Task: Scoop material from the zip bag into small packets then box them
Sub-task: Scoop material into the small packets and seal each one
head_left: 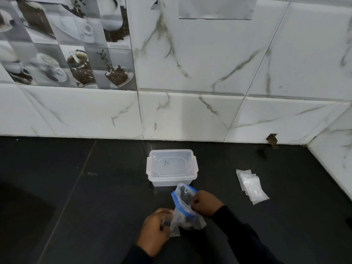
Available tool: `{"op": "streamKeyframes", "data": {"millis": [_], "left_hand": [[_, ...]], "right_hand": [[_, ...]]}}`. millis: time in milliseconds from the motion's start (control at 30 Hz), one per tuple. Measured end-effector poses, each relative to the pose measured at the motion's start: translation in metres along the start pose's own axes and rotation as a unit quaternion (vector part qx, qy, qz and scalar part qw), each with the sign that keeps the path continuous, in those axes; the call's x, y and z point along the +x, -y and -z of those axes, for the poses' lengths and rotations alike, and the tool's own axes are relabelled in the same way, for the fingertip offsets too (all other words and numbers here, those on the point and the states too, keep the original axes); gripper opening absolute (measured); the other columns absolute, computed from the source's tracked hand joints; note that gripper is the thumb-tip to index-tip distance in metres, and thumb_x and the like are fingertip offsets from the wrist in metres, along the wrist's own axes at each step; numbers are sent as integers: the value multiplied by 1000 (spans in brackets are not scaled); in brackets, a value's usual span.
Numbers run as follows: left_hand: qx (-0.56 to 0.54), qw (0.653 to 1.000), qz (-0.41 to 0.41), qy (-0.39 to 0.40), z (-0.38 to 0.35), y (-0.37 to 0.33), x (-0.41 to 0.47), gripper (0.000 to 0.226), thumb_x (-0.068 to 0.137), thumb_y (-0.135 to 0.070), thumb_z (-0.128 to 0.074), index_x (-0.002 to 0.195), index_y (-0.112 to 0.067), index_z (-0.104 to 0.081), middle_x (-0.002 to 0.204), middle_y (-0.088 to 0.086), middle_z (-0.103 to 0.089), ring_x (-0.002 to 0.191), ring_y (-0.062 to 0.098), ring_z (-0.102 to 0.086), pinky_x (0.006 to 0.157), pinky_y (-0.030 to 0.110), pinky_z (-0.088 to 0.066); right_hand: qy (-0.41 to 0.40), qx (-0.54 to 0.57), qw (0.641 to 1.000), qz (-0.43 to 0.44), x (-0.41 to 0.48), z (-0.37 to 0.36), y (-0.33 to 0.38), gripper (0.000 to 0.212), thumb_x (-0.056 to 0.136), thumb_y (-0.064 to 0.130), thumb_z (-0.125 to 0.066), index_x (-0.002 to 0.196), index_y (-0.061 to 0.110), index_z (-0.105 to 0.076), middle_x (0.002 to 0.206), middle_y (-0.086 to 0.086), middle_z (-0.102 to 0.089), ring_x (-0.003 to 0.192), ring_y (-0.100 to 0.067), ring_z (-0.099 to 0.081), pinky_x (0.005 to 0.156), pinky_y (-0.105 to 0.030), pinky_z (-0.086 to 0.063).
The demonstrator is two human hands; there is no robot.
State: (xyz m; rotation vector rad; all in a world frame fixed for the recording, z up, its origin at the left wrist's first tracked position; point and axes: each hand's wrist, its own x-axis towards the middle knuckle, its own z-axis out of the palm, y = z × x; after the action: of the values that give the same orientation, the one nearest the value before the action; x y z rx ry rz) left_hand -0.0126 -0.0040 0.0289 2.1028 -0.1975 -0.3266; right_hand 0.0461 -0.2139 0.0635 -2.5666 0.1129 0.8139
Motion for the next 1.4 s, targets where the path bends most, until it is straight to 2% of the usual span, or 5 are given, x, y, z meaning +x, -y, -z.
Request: {"op": "streamKeyframes", "data": {"millis": [333,600,867,1167,1400], "left_hand": [[-66,992,85,-65,17,-3,-25,30,68,-2,-68,78,-27,-80,104,-14,-69,63,11,-72,60,26,-59],[-71,992,8,-104,55,-48,-39,42,76,13,-68,79,-27,-79,96,-16,-69,53,18,-68,56,26,-57],[4,999,17,-35,71,-100,-15,32,80,-4,-70,99,-29,-74,91,-16,-72,69,2,-68,66,15,-54],[-4,999,36,13,71,-126,5,15,73,-2,-64,72,-14,-72,61,7,-70,49,7,-63,54,20,-50],[-60,994,87,27,69,-119,6,15,76,-1,-68,81,-13,-74,59,2,-67,51,10,-64,56,21,-50]], "right_hand": [[-75,11,995,65,-12,27,3,9,87,38,-66,80,31,-67,120,2,-46,112,-18,-37,105,-35,-34],[-103,187,975,56,-39,46,-12,23,89,27,-68,69,15,-70,63,-1,-69,50,-4,-58,56,-19,-46],[-53,519,847,105,-99,68,1,14,86,12,-72,90,-2,-73,74,-18,-69,56,-18,-61,53,-24,-50],[-268,263,899,225,-143,34,35,3,89,25,-72,86,23,-72,70,13,-70,62,-6,-66,62,-9,-47],[-446,18,837,315,-112,-17,18,8,94,26,-60,93,20,-65,82,8,-63,66,-1,-56,59,-21,-52]]}}
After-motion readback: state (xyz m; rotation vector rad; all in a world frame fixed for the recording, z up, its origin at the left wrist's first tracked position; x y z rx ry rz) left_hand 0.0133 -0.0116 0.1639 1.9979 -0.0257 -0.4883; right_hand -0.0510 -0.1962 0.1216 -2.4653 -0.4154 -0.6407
